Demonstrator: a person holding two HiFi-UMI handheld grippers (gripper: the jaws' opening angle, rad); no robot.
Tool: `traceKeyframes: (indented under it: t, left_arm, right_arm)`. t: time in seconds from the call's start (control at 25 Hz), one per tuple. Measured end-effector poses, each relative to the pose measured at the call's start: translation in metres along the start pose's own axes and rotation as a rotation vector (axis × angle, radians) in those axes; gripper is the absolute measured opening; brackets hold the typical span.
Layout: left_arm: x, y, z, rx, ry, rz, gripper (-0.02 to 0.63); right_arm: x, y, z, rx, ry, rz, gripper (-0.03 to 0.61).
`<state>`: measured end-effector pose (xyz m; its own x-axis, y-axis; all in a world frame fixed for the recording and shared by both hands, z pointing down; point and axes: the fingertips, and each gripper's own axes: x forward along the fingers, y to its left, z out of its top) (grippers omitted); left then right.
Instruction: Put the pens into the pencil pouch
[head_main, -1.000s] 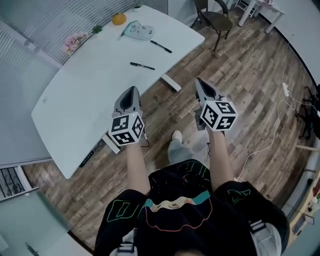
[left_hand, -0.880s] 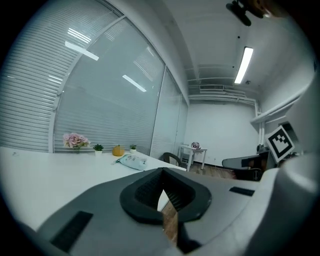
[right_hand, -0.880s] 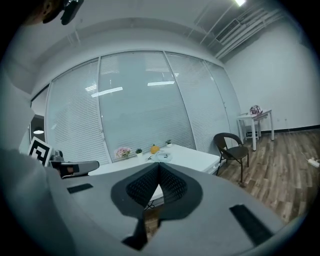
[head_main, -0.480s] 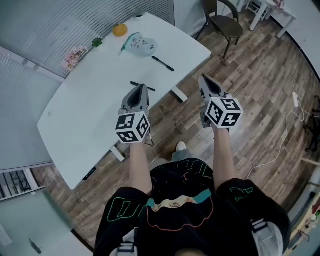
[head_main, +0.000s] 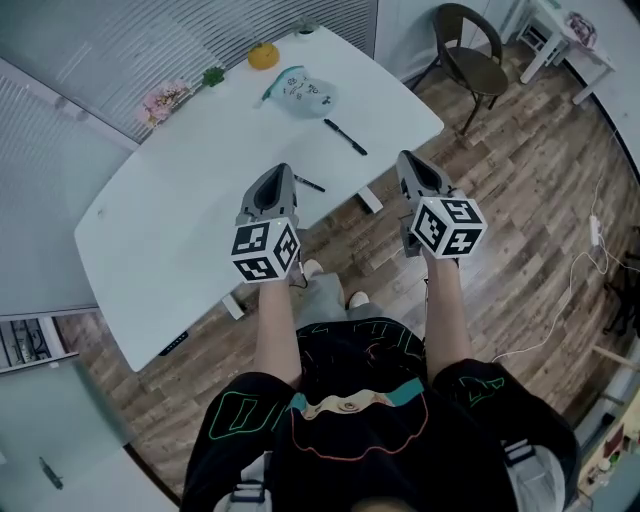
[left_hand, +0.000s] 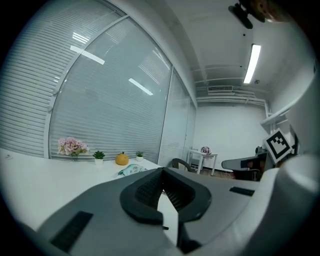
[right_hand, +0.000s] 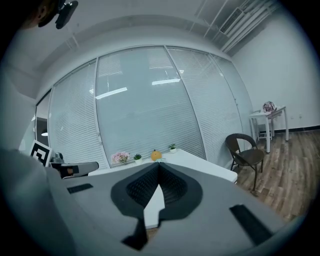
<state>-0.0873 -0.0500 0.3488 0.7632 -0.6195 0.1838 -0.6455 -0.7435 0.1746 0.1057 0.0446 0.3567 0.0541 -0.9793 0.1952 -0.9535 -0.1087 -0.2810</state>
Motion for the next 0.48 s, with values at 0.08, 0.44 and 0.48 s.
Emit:
traceKeyframes:
  t: [0.08,0.44,0.48]
  left_arm:
    - [0.012,0.008,-0.006,-0.012,0.010,0.000,-0.003]
    - [0.081,0.030,-0.007,-0.046,0.030,-0.065,-0.003]
    - [0.086,0.035,-0.008,-0.056,0.033,-0.061,-0.003]
  right_arm:
    - [0.012,-0.002,-0.005,-0.001,0.017,-0.003,0.002]
    - [0.076,-0.018,0.011,-0.016,0.040,-0.038,0.002]
    - [0.085,-0.016,0.009,-0.017,0.051,-0.030,0.002]
